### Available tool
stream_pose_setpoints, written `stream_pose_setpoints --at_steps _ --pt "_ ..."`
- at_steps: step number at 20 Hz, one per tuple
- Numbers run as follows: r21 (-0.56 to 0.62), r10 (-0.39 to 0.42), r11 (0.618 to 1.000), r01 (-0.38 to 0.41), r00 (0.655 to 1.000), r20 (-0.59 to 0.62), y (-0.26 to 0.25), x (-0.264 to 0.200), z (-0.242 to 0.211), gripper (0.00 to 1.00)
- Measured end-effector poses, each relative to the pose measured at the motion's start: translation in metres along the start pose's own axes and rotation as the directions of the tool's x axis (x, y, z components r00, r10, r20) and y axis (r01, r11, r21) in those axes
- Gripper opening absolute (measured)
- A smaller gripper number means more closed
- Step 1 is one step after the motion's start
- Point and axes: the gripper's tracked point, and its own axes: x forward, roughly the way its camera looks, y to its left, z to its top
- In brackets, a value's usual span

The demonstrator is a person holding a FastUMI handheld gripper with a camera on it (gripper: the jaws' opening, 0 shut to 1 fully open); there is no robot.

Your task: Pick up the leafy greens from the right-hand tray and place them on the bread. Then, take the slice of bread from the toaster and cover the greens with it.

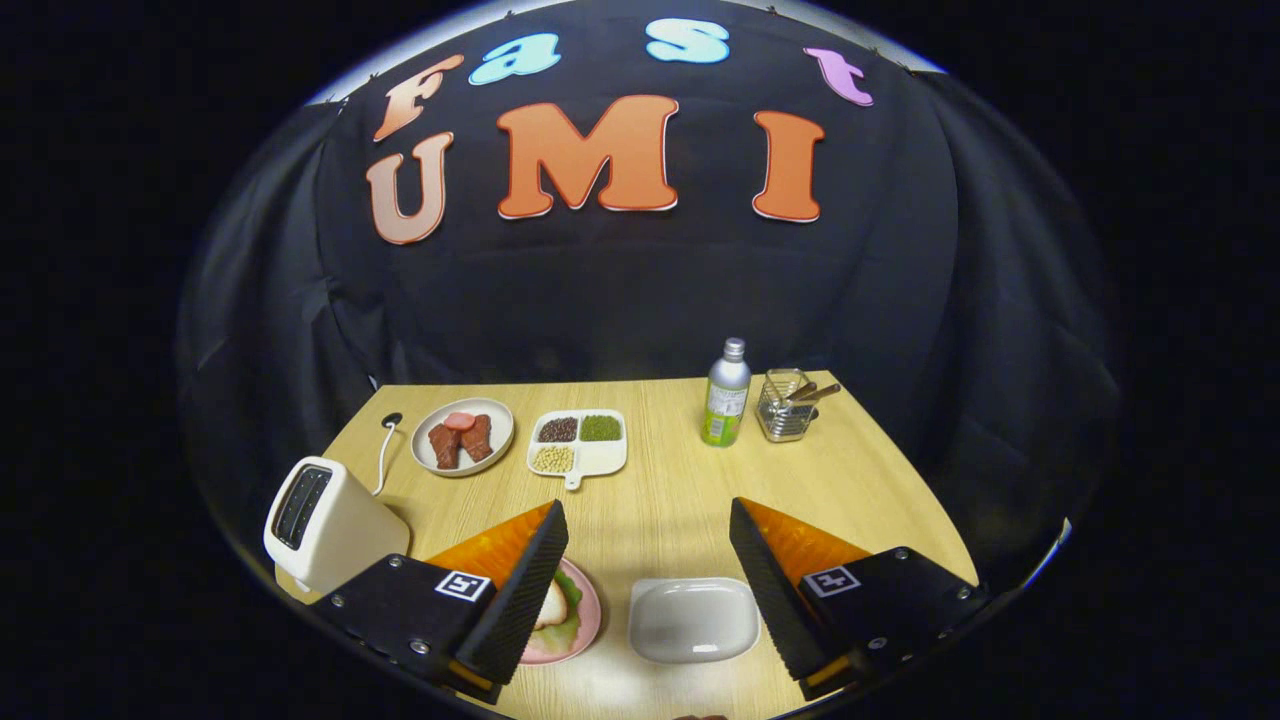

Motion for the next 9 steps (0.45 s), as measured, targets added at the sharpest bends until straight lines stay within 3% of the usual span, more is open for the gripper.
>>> stream_pose_setpoints --at_steps 9 --pt "-0.021 -0.044 0.999 0.046 0.997 0.057 -0.039 -0.018 0.021 0.98"
